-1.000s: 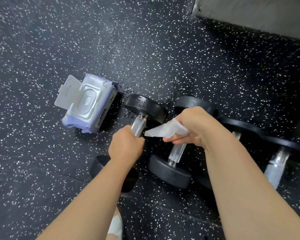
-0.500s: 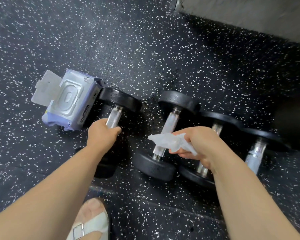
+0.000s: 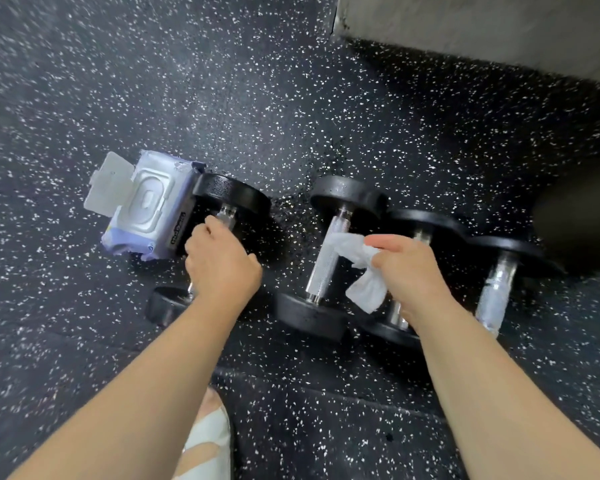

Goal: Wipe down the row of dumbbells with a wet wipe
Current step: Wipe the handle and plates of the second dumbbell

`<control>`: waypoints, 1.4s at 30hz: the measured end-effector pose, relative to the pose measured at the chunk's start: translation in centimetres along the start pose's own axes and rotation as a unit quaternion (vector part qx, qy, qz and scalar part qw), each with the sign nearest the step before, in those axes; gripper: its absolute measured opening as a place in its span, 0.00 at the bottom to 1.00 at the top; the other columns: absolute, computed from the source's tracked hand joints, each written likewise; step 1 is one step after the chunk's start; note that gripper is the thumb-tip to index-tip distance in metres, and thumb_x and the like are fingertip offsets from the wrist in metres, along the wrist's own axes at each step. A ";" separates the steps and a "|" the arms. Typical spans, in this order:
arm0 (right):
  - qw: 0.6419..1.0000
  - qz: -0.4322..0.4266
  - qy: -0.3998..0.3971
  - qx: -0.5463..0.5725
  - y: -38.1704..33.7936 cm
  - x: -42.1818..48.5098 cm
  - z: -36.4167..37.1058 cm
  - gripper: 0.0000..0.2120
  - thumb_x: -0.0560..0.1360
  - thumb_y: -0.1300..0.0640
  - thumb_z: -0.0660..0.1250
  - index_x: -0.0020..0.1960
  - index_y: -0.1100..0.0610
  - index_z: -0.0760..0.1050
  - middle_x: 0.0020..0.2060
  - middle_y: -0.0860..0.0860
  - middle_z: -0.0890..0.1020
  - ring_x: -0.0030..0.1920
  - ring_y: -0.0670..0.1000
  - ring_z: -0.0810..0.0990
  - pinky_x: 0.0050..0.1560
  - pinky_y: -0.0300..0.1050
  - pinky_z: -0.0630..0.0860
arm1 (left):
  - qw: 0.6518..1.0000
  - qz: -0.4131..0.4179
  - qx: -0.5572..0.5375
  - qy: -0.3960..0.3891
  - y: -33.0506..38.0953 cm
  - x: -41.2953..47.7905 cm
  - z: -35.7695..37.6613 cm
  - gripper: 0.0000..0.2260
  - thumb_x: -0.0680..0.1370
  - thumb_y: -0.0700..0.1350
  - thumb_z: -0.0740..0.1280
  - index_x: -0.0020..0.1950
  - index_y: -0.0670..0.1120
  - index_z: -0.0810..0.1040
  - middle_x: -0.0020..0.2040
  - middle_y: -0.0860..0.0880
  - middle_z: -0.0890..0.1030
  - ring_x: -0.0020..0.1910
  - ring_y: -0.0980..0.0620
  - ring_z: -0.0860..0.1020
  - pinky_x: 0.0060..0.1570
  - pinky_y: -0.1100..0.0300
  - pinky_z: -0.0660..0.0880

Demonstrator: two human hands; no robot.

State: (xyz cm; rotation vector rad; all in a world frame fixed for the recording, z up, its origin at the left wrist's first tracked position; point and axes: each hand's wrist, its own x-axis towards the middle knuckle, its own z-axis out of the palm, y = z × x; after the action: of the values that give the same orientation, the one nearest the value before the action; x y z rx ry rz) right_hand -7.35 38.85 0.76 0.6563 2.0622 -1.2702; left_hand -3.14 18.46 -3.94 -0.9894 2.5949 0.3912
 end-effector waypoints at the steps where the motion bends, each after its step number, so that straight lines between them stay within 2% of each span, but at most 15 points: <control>1: 0.999 -0.034 0.014 -0.013 0.1 -0.1 0.0 0.17 0.75 0.65 0.61 0.60 0.53 0.78 0.48 0.45 0.79 0.44 0.42 0.76 0.42 0.32 0.72 | 0.999 0.035 0.000 0.028 0.6 -0.4 -0.2 0.26 0.73 0.46 0.71 0.66 0.38 0.66 0.66 0.39 0.68 0.65 0.38 0.67 0.61 0.45 0.68; 3: 0.995 -0.080 0.039 -0.037 0.4 0.0 0.2 0.19 0.74 0.65 0.62 0.63 0.52 0.75 0.51 0.47 0.81 0.49 0.47 0.78 0.50 0.40 0.76 | 0.995 0.091 -0.035 0.026 1.6 -0.9 -0.5 0.18 0.73 0.44 0.68 0.61 0.40 0.72 0.62 0.41 0.73 0.61 0.40 0.71 0.59 0.49 0.71; 6: 0.984 -0.142 0.057 -0.093 0.9 0.8 0.6 0.20 0.74 0.65 0.61 0.63 0.51 0.75 0.54 0.49 0.82 0.51 0.49 0.80 0.55 0.45 0.76 | 0.983 0.081 -0.115 -0.122 2.7 -2.0 -0.3 0.19 0.72 0.46 0.69 0.63 0.47 0.77 0.58 0.47 0.79 0.56 0.46 0.77 0.57 0.53 0.74; 9: 0.961 -0.192 0.074 -0.187 1.8 1.9 1.4 0.20 0.74 0.61 0.60 0.62 0.44 0.76 0.56 0.48 0.80 0.51 0.48 0.76 0.51 0.42 0.71 | 0.920 0.070 -0.174 -0.344 2.4 -2.9 0.7 0.35 0.66 0.50 0.78 0.71 0.47 0.70 0.64 0.50 0.75 0.61 0.51 0.75 0.62 0.57 0.71; 11: 0.945 -0.221 0.087 -0.226 1.8 2.5 1.8 0.21 0.75 0.61 0.59 0.62 0.43 0.75 0.50 0.44 0.78 0.50 0.48 0.73 0.50 0.43 0.69 | 0.887 0.078 -0.166 -0.424 1.6 -2.9 1.2 0.47 0.60 0.55 0.81 0.75 0.49 0.64 0.69 0.51 0.72 0.66 0.51 0.72 0.69 0.54 0.67; 15: 0.875 -0.351 0.100 -0.318 1.3 4.1 3.2 0.20 0.73 0.67 0.62 0.61 0.52 0.78 0.47 0.52 0.81 0.50 0.57 0.75 0.47 0.52 0.74 | 0.896 0.114 -0.118 -0.412 -0.2 -2.2 2.6 0.58 0.43 0.73 0.76 0.71 0.58 0.67 0.63 0.60 0.77 0.65 0.50 0.74 0.70 0.50 0.66; 18: 0.847 -0.398 0.101 -0.336 1.6 5.3 4.1 0.16 0.67 0.69 0.68 0.52 0.56 0.81 0.39 0.55 0.79 0.39 0.59 0.77 0.32 0.50 0.76 | 0.896 0.117 -0.116 -0.412 -0.7 -1.5 2.9 0.60 0.41 0.75 0.74 0.72 0.60 0.65 0.61 0.63 0.77 0.66 0.48 0.72 0.69 0.50 0.66; 21: 0.838 -0.403 0.091 -0.355 2.4 5.2 4.7 0.14 0.66 0.67 0.71 0.50 0.57 0.79 0.43 0.55 0.76 0.34 0.54 0.72 0.26 0.42 0.71 | 0.892 0.116 -0.126 -0.418 -0.9 -1.3 2.7 0.60 0.42 0.75 0.75 0.73 0.60 0.64 0.60 0.67 0.77 0.67 0.48 0.71 0.70 0.49 0.65; 23: 0.841 -0.405 0.085 -0.348 3.0 5.2 4.9 0.12 0.68 0.63 0.71 0.51 0.55 0.78 0.46 0.56 0.74 0.34 0.53 0.70 0.27 0.42 0.68 | 0.891 0.116 -0.133 -0.419 -0.9 -1.5 2.3 0.60 0.43 0.75 0.75 0.73 0.59 0.64 0.59 0.67 0.77 0.67 0.48 0.71 0.70 0.48 0.65; 26: 0.867 -0.384 0.115 -0.296 3.0 5.5 5.4 0.06 0.71 0.62 0.69 0.47 0.56 0.81 0.44 0.54 0.74 0.36 0.56 0.74 0.31 0.47 0.74 | 0.888 0.119 -0.136 -0.423 -0.8 -1.6 2.2 0.60 0.43 0.75 0.75 0.73 0.59 0.64 0.60 0.66 0.77 0.67 0.48 0.71 0.71 0.48 0.64; 29: 0.878 -0.387 0.109 -0.261 3.3 5.3 5.7 0.06 0.71 0.65 0.67 0.44 0.59 0.82 0.42 0.55 0.76 0.39 0.57 0.77 0.35 0.49 0.77 | 0.886 0.123 -0.145 -0.423 -0.8 -1.5 2.1 0.59 0.44 0.73 0.76 0.73 0.57 0.65 0.59 0.66 0.78 0.66 0.51 0.72 0.71 0.48 0.64; 32: 0.866 -0.420 0.032 -0.269 4.9 3.7 5.5 0.07 0.70 0.62 0.66 0.43 0.58 0.82 0.41 0.52 0.77 0.38 0.56 0.77 0.36 0.51 0.77 | 0.881 0.122 -0.158 -0.429 -0.9 -1.4 1.9 0.56 0.45 0.70 0.78 0.72 0.55 0.68 0.57 0.64 0.79 0.62 0.57 0.76 0.71 0.50 0.65; 35: 0.882 -0.394 -0.060 -0.252 6.1 2.8 5.2 0.07 0.72 0.62 0.67 0.45 0.54 0.83 0.42 0.46 0.75 0.40 0.53 0.77 0.43 0.51 0.76 | 0.884 0.126 -0.152 -0.424 -0.6 -1.3 1.7 0.46 0.48 0.67 0.79 0.65 0.58 0.73 0.56 0.63 0.80 0.59 0.60 0.77 0.69 0.50 0.66; 37: 0.883 -0.390 -0.080 -0.248 6.3 2.8 5.1 0.07 0.72 0.62 0.67 0.45 0.53 0.83 0.42 0.45 0.74 0.40 0.53 0.77 0.43 0.51 0.76 | 0.884 0.123 -0.154 -0.424 -0.5 -1.4 1.6 0.41 0.51 0.64 0.80 0.63 0.58 0.74 0.56 0.62 0.80 0.58 0.60 0.77 0.68 0.51 0.68; 42: 0.877 -0.416 0.045 -0.236 4.3 4.9 5.3 0.11 0.70 0.58 0.62 0.46 0.58 0.82 0.42 0.53 0.77 0.37 0.57 0.78 0.37 0.52 0.78 | 0.869 0.111 -0.199 -0.440 -0.5 -1.6 1.5 0.43 0.63 0.49 0.82 0.74 0.50 0.65 0.58 0.59 0.77 0.59 0.60 0.76 0.55 0.68 0.69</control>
State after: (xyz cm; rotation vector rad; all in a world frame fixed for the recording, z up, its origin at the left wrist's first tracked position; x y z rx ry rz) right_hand -6.42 36.26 -7.20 -0.4717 2.7139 -1.0539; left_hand -1.32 19.57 -4.69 -0.4265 1.7948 1.1631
